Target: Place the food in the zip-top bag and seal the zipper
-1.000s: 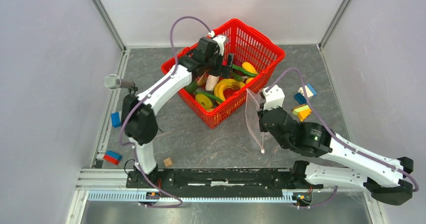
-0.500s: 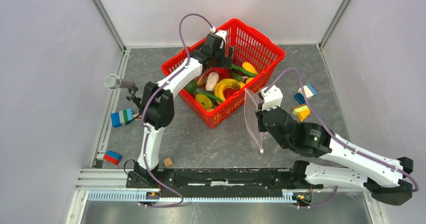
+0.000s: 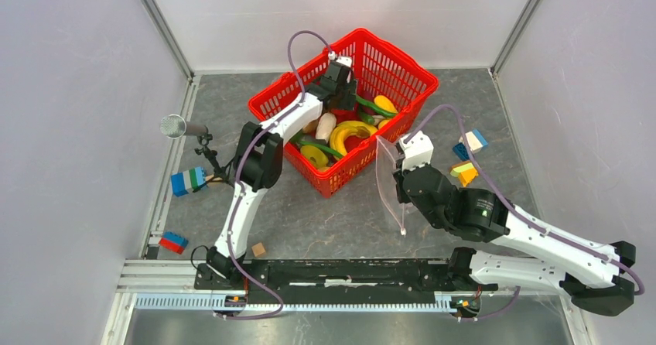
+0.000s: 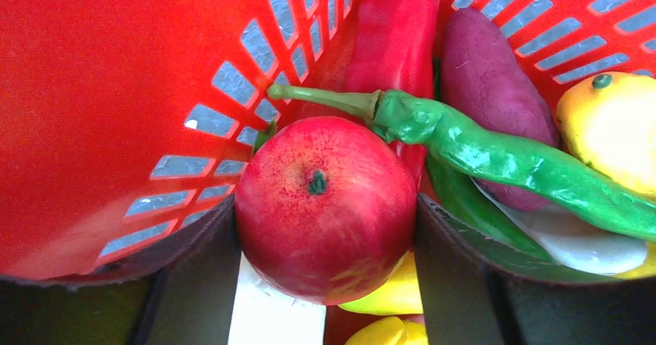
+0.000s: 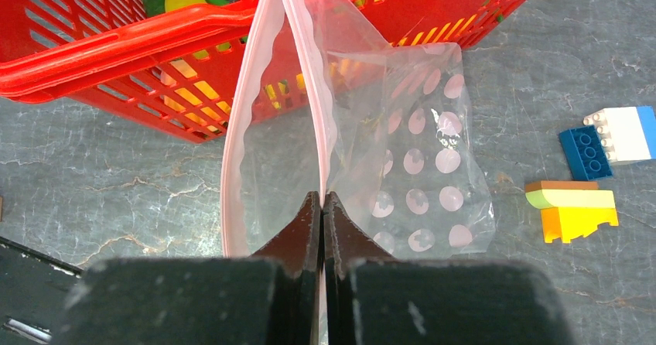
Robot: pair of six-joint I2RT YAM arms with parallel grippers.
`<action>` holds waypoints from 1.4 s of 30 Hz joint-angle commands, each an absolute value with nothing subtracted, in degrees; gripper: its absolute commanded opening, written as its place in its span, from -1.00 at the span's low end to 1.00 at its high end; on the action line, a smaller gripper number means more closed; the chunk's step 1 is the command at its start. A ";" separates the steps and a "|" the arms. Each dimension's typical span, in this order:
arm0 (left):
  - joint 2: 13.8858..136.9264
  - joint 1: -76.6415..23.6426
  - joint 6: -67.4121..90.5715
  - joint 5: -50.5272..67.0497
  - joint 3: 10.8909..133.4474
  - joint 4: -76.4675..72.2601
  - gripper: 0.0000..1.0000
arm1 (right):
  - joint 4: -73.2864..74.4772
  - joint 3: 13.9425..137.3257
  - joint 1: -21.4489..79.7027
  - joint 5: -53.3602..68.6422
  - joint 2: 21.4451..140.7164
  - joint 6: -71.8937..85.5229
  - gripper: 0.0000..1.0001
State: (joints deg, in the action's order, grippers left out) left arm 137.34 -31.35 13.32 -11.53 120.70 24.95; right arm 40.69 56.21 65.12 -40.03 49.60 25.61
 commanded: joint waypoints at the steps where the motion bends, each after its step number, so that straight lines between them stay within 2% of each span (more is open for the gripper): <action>1: 137.47 -30.51 15.82 -12.09 123.16 25.58 0.23 | 38.58 56.24 64.78 -40.06 50.15 24.78 -1.00; 4: 134.24 -30.51 15.56 -9.97 121.58 25.30 -0.11 | 38.16 55.82 64.78 -39.61 50.00 25.07 -1.00; 7: 127.86 -30.63 15.38 -7.31 116.57 22.96 -0.25 | 37.79 55.12 64.78 -39.97 49.53 25.95 -1.00; 21: 93.31 -32.07 18.34 11.43 95.66 21.41 -0.22 | 35.17 54.61 62.67 -43.93 51.18 27.23 -1.00; 29: 73.79 -37.39 22.49 23.20 78.64 13.09 -0.22 | 27.14 53.70 56.02 -34.50 53.03 25.64 -1.00; 33: 69.47 -46.08 21.89 22.45 74.41 10.65 -0.21 | 24.58 53.91 54.40 -31.36 53.64 25.61 -1.00; 42: 69.47 -57.58 20.27 7.97 68.78 6.87 -0.23 | 25.59 54.30 53.28 -30.83 50.99 28.68 -1.00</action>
